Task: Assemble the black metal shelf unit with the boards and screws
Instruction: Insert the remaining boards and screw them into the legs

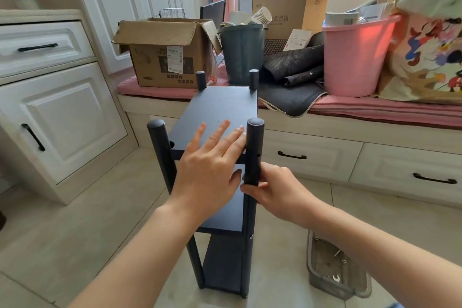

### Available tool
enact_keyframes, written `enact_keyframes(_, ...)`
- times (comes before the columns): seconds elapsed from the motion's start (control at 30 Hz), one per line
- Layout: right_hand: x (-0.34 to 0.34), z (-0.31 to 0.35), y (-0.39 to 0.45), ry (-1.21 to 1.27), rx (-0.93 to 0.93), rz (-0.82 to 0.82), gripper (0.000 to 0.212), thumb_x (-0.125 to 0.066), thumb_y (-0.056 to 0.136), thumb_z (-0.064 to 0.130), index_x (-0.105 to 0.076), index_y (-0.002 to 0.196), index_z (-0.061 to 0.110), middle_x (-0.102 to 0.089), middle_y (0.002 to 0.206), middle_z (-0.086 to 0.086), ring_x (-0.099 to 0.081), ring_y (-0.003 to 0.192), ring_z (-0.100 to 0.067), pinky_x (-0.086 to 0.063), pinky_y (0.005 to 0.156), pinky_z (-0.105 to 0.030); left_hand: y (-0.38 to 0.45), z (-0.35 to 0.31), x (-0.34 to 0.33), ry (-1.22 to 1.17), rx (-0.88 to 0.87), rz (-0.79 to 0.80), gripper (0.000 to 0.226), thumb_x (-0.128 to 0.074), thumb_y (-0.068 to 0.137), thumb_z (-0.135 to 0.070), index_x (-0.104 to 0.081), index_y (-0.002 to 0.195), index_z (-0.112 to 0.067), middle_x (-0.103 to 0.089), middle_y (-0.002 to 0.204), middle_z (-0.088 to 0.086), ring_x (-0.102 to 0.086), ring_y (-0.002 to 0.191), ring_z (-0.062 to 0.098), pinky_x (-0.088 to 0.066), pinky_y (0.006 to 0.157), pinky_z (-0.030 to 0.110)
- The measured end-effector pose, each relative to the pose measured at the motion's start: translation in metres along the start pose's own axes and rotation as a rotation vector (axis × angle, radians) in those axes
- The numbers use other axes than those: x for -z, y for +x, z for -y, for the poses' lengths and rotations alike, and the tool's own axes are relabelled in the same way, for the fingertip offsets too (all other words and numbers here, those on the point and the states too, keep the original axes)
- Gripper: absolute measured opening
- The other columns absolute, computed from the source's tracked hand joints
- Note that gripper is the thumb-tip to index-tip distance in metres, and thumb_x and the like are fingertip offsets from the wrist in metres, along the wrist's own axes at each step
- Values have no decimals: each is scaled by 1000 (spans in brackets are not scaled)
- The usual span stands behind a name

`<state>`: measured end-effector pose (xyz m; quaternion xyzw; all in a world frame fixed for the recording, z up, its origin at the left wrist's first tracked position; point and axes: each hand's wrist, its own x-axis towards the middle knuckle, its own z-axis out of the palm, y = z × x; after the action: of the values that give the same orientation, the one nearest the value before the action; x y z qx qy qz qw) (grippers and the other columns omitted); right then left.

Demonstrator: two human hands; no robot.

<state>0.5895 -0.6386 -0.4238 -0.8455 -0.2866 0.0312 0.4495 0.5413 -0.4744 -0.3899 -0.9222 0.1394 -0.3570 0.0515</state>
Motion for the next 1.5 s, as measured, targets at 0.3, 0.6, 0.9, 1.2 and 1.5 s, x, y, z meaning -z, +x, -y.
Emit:
enact_keyframes(0.3, 8, -6, 3, 16, 19, 0, 31, -70, 90, 20, -51, 85, 43, -66, 88, 12, -68, 85, -8, -57, 78, -26, 15, -5, -10, 94, 50, -49, 61, -89, 76, -22, -66, 131, -8, -68, 129, 9, -65, 120, 30, -57, 93, 52)
enact_keyframes(0.6, 13, -16, 14, 44, -18, -11, 26, -67, 92, 22, -56, 113, 32, -63, 95, 14, -67, 92, -11, -52, 75, -16, 32, -8, -19, 104, 87, -20, 57, -88, 76, -22, -68, 129, -12, -69, 129, 9, -66, 115, 40, -55, 89, 62)
enact_keyframes(0.9, 14, -24, 23, 47, -55, -16, 26, -65, 94, 23, -56, 118, 25, -61, 93, 11, -62, 83, -11, -52, 74, -22, 41, -3, -34, 69, 12, -94, 59, -91, 70, -19, -70, 125, -9, -72, 120, 11, -67, 107, 48, -54, 81, 70)
enact_keyframes(1.2, 33, -32, 27, 75, -92, 105, 22, -65, 94, 20, -57, 112, 27, -67, 107, 5, -66, 103, -13, -55, 91, -29, 47, -8, -42, 67, 30, -110, 52, -86, 76, -21, -70, 124, -8, -71, 121, 12, -66, 110, 46, -53, 87, 67)
enact_keyframes(1.5, 68, -144, -18, -98, -386, 198, 24, -67, 92, 32, -67, 113, 21, -68, 98, 11, -63, 91, -1, -44, 74, -10, 44, -24, -55, 48, 60, -259, 30, -67, 91, -21, -68, 117, -7, -71, 119, 9, -65, 114, 36, -39, 94, 45)
